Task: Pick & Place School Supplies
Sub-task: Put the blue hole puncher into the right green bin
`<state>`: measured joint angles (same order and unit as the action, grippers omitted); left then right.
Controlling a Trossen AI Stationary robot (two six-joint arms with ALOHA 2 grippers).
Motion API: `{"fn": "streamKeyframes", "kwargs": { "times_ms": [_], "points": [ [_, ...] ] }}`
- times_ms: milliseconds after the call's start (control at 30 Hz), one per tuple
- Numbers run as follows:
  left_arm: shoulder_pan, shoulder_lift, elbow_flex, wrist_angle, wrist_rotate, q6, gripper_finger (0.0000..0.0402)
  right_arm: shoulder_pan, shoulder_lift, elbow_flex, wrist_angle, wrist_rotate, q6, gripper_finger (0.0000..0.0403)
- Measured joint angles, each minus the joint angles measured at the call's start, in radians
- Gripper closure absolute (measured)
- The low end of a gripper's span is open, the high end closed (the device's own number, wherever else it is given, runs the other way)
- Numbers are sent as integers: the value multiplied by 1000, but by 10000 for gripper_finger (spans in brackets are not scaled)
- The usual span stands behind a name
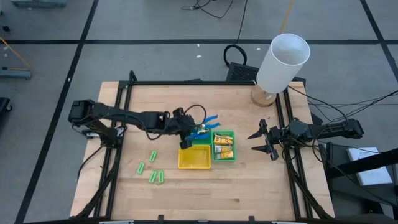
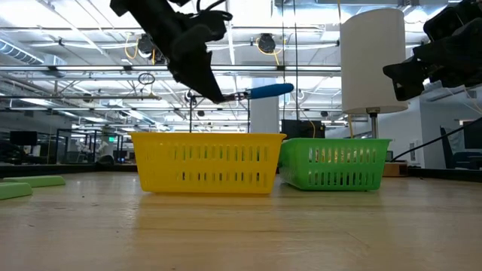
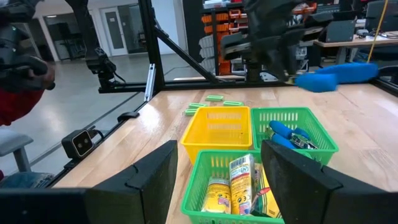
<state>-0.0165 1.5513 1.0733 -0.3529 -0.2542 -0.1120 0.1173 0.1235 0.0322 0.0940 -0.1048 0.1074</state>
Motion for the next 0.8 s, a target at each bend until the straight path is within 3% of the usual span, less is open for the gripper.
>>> {"fn": "streamKeyframes", "kwargs": {
  "times_ms": [233,400,600,800],
  "points": [
    [-30,0,0,-42,3,6,355,0,0,0,0,0,0,177],
    [-31,0,0,-48,82,12,355,0,0,0,0,0,0,177],
    [-31,0,-3,-44,96,59,355,0,0,0,0,0,0,177],
    [-26,1,-107,68,128,92,355,0,0,0,0,0,0,177]
  ]
}}
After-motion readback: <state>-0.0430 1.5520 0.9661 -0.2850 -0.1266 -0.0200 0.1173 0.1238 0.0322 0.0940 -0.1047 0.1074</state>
